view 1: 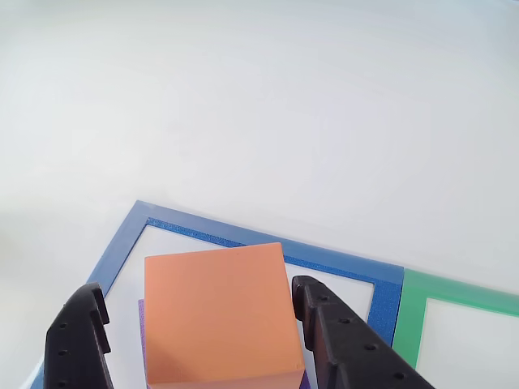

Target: Tower of hanoi

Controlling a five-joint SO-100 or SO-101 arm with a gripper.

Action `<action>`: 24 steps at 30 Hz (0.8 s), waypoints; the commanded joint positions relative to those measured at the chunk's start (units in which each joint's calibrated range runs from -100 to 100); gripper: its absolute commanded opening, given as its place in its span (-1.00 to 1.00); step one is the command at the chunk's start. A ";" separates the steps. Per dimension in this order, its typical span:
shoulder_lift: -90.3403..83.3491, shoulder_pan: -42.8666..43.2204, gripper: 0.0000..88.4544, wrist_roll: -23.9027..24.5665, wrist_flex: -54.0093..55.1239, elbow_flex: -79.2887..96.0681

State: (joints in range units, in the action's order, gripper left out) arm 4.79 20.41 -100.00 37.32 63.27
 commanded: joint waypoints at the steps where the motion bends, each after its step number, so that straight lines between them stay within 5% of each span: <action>1: -5.11 -0.24 -0.40 0.00 -1.10 -0.52; 15: -29.14 -5.50 -0.88 0.00 -41.97 -17.06; 20: -37.64 -10.23 -0.96 0.00 -69.57 -27.24; 24: -43.01 -14.96 -0.98 4.96 -87.46 -34.24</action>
State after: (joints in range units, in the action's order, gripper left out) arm -31.49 10.01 -99.22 -32.96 37.20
